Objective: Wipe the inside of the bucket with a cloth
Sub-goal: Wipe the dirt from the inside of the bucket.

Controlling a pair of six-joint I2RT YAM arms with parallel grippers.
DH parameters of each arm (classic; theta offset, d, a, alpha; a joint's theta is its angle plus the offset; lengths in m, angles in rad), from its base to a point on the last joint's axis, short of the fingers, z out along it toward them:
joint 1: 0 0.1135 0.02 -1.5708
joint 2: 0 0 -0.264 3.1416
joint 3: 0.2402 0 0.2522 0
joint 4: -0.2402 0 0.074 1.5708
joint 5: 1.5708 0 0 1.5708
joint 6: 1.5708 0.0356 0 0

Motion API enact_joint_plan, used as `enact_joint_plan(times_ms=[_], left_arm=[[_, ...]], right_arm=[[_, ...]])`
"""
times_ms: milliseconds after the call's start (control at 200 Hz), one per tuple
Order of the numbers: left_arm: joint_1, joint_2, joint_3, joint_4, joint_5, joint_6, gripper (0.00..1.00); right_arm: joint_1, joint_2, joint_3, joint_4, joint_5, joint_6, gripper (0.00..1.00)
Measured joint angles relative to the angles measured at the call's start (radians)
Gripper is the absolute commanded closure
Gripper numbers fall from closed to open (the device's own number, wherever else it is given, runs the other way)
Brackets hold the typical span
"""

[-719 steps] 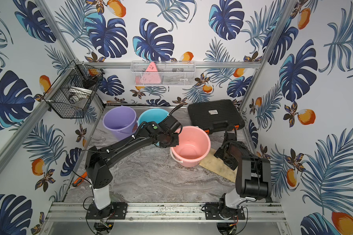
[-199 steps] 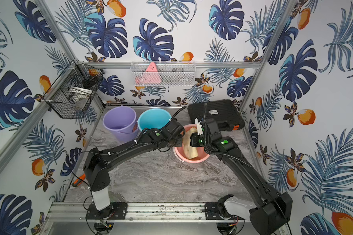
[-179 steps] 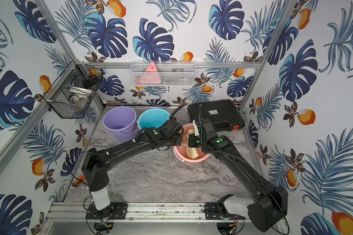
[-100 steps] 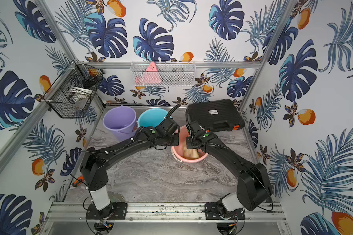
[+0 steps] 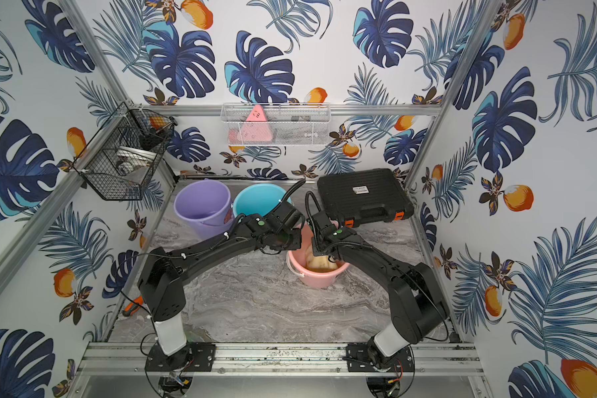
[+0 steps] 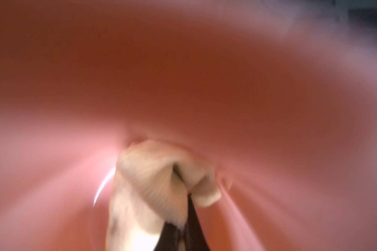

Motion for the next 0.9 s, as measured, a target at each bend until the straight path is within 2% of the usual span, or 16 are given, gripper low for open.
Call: enact_joint_plan(times_ms=[170, 315, 480, 625, 901], left_arm=[[0.003, 0.016, 0.017, 0.005, -0.005, 0.017, 1.00], [0.003, 0.020, 0.017, 0.016, -0.010, 0.018, 1.00], [0.000, -0.032, -0.078, 0.117, -0.041, 0.013, 1.00], [-0.008, -0.085, -0.155, 0.242, -0.122, 0.018, 1.00], [-0.043, -0.085, -0.191, 0.372, -0.204, 0.021, 1.00]], right_arm=[[0.003, -0.034, -0.034, -0.011, -0.072, -0.013, 1.00], [0.003, -0.006, -0.031, -0.014, -0.080, -0.016, 1.00], [-0.011, 0.079, 0.029, -0.046, -0.022, 0.012, 1.00], [-0.020, 0.129, 0.111, -0.088, 0.016, 0.034, 1.00], [-0.055, 0.243, 0.180, -0.115, 0.080, 0.074, 1.00]])
